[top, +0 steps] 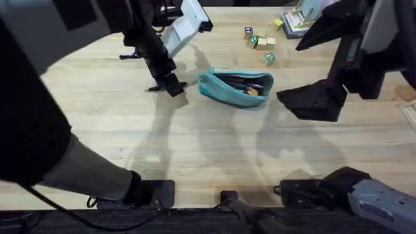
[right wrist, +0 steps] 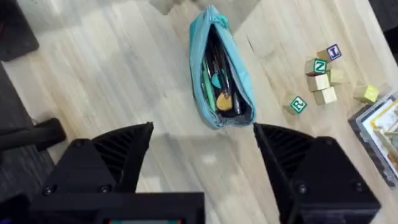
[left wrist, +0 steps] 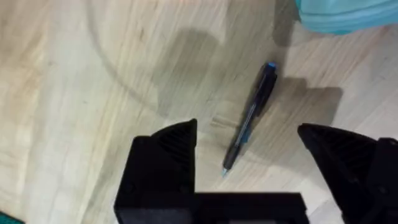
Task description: Unzip the bag, pick up the pens from the table one at a time and place them inside, then zip the bag closed.
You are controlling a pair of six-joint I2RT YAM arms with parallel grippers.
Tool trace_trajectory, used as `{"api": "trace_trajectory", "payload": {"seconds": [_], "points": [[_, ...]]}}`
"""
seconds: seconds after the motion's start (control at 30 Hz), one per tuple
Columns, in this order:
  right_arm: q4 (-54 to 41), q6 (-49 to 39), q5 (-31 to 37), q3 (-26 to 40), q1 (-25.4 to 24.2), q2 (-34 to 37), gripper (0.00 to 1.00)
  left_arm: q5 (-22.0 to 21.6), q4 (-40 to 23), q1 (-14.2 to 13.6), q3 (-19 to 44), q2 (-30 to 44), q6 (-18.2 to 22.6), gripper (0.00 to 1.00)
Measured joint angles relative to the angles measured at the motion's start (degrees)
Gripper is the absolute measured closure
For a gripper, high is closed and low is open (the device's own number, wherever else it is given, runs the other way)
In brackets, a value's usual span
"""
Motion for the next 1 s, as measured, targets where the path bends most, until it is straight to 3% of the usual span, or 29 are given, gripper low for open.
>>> {"api": "trace_trajectory", "payload": {"seconds": [0.3,1.0], "points": [[0.0,0.0,0.0,0.0,0.0,0.0,0.003,-2.5,0.1,-0.4,0.0,3.6,-2.3,0.008],[-0.1,0.0,0.0,0.0,0.0,0.0,0.004,1.1,-0.3,0.7,0.3,6.5,-2.8,0.007]]}}
